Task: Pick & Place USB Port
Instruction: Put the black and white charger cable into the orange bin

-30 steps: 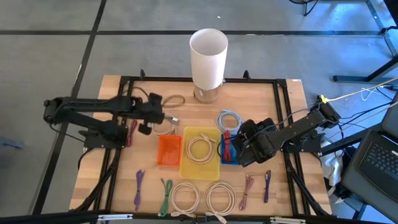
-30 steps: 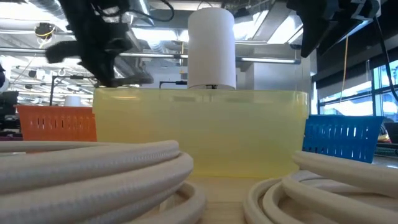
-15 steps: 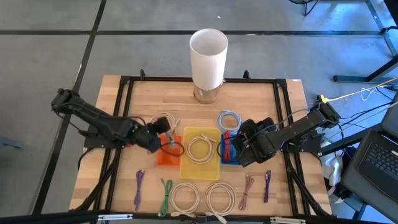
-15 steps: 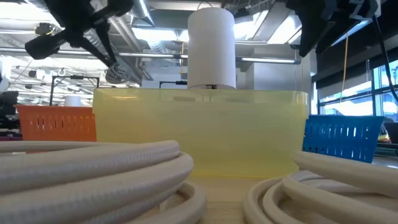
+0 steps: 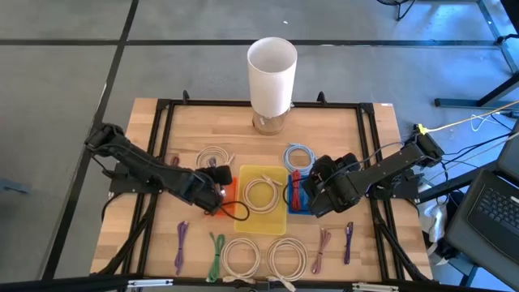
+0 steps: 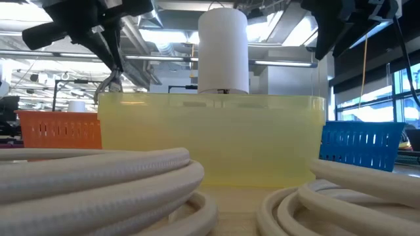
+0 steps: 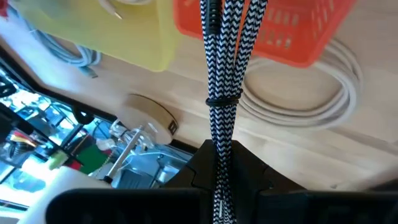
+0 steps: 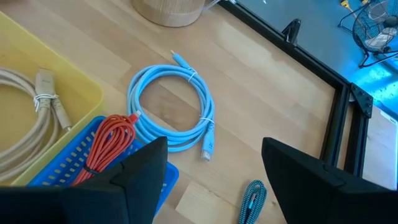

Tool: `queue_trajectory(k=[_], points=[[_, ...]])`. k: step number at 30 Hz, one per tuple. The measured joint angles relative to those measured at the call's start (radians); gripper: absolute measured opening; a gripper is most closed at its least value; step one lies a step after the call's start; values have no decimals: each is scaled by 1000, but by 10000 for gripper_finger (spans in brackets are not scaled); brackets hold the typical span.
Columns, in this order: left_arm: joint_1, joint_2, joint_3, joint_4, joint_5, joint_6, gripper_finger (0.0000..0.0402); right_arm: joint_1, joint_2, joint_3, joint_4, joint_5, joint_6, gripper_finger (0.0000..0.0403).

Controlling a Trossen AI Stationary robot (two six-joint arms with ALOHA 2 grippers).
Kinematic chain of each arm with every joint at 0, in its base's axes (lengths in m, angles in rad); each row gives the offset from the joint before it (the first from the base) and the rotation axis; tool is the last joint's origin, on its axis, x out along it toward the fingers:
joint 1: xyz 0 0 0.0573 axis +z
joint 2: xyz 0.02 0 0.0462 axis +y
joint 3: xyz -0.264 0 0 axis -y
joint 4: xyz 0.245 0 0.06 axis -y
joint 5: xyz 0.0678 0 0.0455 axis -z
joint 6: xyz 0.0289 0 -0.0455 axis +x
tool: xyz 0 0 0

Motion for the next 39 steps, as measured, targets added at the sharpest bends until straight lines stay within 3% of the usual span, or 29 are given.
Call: queue_trajectory(k=[21,39], points=[[-31,147,1,156,75,51,17,0,0,0,1,0,-3,263],[28,152,-51,324,177,210,17,2,0,0,4,0,-2,263]])
